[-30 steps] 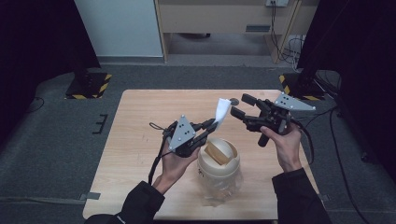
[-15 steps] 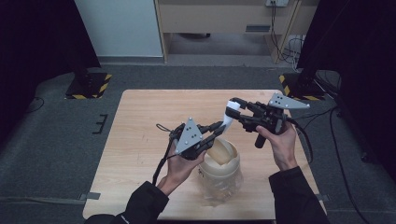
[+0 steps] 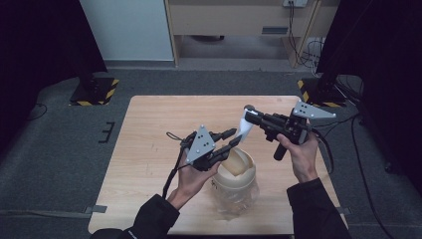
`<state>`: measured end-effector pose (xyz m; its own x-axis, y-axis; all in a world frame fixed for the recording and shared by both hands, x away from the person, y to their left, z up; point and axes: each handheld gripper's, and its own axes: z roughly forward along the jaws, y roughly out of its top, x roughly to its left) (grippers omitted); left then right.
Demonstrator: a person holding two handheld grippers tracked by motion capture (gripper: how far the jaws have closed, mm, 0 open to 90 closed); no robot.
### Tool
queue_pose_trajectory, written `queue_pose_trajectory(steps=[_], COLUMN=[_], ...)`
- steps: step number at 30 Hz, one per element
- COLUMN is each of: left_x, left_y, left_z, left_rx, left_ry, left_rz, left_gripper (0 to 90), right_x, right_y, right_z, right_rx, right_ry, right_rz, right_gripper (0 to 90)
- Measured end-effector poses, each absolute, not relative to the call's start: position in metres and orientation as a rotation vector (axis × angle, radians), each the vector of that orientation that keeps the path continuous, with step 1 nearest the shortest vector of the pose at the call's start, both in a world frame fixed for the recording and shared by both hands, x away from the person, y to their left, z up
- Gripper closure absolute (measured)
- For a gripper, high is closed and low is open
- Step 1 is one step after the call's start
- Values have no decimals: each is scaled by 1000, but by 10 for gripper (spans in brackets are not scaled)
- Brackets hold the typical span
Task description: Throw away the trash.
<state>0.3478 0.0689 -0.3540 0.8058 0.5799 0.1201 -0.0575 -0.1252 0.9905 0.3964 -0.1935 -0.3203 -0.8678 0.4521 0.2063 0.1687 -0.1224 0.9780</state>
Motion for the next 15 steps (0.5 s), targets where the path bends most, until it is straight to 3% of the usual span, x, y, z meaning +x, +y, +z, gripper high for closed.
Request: queue_pose_trajectory(steps=[7, 15], left_x=[346, 337], left_y=[103, 166], left_z=[-359, -400], left_rx=[1625, 1766], left_ry=[523, 743], left_rz=[591, 594], left_gripper=[562, 444], right_x=[396, 391], right_y=[-208, -230], right_z=[-314, -325], right_rx=[712, 755], right_ry=[1863, 1845], right_rz=[2076, 2001], right_gripper=[816, 813])
